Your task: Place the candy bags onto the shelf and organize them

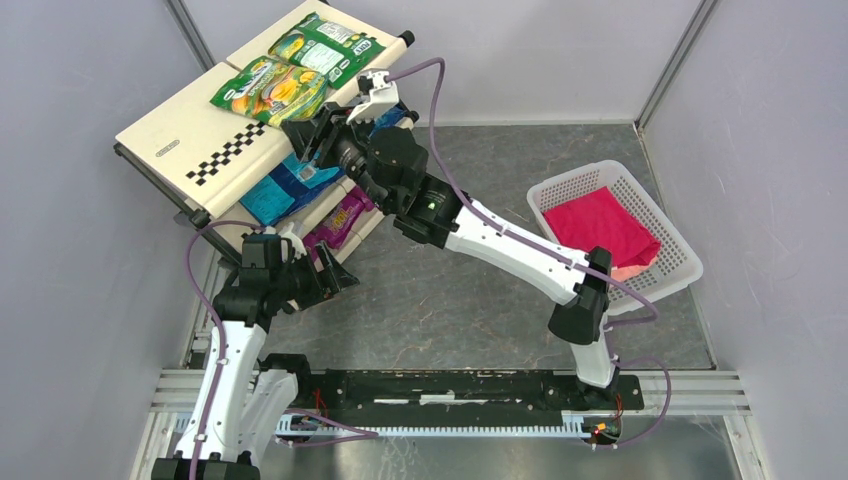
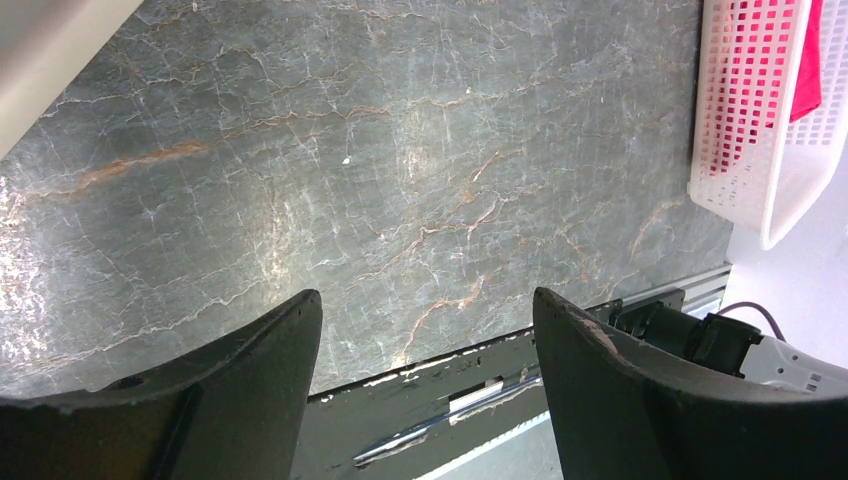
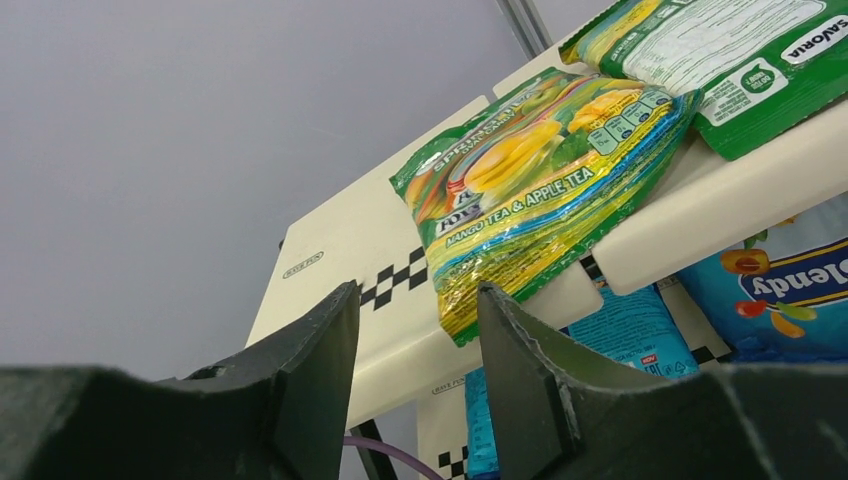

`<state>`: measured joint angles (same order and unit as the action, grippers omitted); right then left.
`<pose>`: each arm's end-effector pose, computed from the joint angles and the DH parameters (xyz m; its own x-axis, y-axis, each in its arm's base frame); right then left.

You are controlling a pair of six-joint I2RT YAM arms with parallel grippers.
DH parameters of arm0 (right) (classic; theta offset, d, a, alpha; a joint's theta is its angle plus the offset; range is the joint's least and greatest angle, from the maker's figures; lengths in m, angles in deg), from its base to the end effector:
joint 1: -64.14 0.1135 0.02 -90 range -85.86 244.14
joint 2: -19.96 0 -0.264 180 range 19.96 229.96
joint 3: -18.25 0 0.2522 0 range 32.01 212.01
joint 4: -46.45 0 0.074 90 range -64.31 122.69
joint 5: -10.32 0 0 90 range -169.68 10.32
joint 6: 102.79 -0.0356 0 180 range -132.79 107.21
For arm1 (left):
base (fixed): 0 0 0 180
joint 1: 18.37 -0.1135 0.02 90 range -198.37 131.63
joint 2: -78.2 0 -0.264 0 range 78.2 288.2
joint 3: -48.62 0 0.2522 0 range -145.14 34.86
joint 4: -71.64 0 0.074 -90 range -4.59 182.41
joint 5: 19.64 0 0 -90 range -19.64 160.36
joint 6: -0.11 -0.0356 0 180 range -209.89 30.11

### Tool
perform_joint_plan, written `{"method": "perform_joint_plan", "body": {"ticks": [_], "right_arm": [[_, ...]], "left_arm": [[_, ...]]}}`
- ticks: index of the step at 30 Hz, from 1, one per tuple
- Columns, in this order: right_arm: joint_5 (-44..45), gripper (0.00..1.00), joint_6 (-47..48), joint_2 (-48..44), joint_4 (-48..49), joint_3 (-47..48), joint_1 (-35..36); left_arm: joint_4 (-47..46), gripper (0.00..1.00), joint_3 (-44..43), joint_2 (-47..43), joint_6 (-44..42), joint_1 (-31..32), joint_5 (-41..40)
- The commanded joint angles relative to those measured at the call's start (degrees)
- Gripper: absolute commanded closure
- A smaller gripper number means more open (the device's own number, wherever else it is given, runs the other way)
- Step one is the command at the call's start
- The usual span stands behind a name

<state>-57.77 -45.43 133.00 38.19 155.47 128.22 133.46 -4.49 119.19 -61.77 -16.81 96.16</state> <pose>0.2114 0.4046 0.4891 -0.2645 0.6005 -0.7546 -0.6352 0.4802 0.6049 0.1354 -0.0192 0.2587 -0.8166 -0.4023 -0.4140 -0.0895 0.7968 -0.5976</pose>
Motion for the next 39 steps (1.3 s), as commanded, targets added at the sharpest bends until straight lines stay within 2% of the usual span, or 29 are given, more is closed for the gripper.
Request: {"method": "perform_joint_plan", "body": {"ticks": [1,5,9,17,24,29,32,34,39], "right_arm": [[-2.5,0.49,0.9,3.0,1.1,3.6,-0.8],[-3.7,0.62,-0.2,5.1,1.4,5.3,-1.2],[-3.8,0.67,0.1,6.8,2.9,6.2,-1.3],[-5.9,0.71,3.4,14.0,10.3,11.0,-1.4],[-6.0,0.7,6.9,14.4,11.8,11.5,-1.3],[-5.1,0.61,12.8,6.3,8.1,8.7,-0.7],[-4.6,0.48,16.9,-1.7,4.6,3.6,-0.3],[-4.5,0.39,20.3,-7.3,1.8,-0.9,-0.2],[0.0,0.12,28.1,-22.3,-5.3,-14.7,-0.1]], "left_arm": [[-0.8,0.16,-0.4,0.3,-3.2,-0.4,1.0],[-0.8,0.16,-0.3,0.3,-3.3,-0.4,1.0],[-0.8,0.16,-0.5,0.6,-3.5,-0.4,1.0],[-0.8,0.16,-0.5,1.0,-3.6,-0.4,1.2],[-0.8,0.16,-0.4,0.9,-3.7,-0.4,1.4],[-2.0,0.14,-0.8,0.6,-4.3,-0.4,6.0],[-4.3,0.14,-2.0,-1.2,-4.9,-0.4,13.1],[-5.8,0.1,-3.7,-3.9,-5.6,-0.3,17.3],[-9.5,0.08,-9.6,-8.3,-6.0,5.8,23.2]]}}
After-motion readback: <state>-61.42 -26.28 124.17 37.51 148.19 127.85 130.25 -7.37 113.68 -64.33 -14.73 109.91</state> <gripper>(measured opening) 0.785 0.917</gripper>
